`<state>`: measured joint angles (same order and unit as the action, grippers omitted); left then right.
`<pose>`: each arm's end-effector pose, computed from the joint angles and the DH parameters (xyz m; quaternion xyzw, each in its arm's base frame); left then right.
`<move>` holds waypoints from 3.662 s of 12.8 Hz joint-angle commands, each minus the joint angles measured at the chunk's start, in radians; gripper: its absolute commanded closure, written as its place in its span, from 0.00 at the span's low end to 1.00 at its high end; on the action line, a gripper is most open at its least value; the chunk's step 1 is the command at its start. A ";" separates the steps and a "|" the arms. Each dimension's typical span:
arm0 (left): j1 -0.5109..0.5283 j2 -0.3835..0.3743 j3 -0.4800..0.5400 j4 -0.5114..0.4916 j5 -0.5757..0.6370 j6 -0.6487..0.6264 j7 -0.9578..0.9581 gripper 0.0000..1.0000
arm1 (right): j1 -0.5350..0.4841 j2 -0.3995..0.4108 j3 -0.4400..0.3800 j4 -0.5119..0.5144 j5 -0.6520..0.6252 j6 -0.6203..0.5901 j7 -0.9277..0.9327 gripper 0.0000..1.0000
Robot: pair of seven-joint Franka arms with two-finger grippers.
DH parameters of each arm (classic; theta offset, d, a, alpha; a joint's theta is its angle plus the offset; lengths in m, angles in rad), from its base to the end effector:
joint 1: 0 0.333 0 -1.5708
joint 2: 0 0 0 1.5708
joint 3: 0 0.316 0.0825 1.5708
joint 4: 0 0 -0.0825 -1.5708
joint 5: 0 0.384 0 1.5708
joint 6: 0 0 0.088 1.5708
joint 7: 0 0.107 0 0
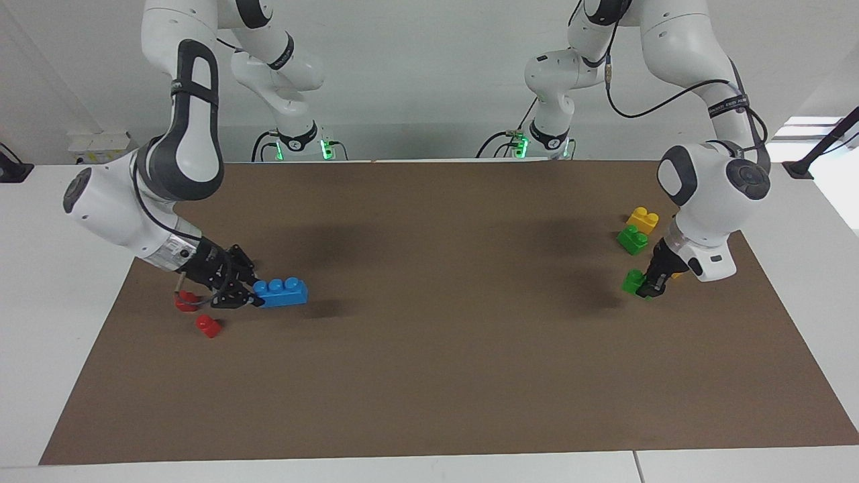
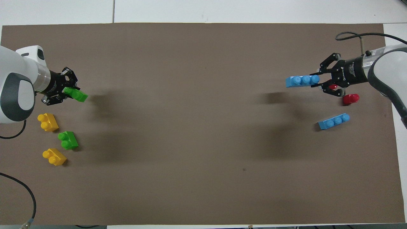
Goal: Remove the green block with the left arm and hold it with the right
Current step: 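Carry the green block toward the yellow blocks while the right gripper carries blue, then set down the green block with the left gripper while the right gripper releases blue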
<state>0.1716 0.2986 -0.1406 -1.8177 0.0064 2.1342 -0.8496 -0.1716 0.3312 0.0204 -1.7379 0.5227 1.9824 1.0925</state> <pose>0.6321 0.0256 0.3783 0.9037 0.4276 0.0025 0.0205 0.6372 -0.0664 0.3873 -0.7174 0.6543 0.1442 0.1907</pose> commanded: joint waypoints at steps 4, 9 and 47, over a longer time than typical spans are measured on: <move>0.046 0.042 -0.008 -0.048 -0.017 0.075 0.205 1.00 | -0.065 0.012 0.016 -0.110 -0.021 0.064 -0.166 1.00; 0.075 0.063 -0.008 -0.049 -0.017 0.082 0.257 1.00 | -0.089 0.019 0.018 -0.176 -0.018 0.127 -0.223 1.00; 0.032 -0.061 -0.010 0.003 -0.039 -0.002 0.093 0.00 | 0.018 -0.155 0.039 0.107 -0.455 -0.105 -0.715 0.00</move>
<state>0.2195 0.2618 -0.1566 -1.8350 -0.0449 2.1652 -0.7855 -0.1613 0.2053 0.0553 -1.6291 0.0929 1.9074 0.4324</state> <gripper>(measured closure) 0.000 0.000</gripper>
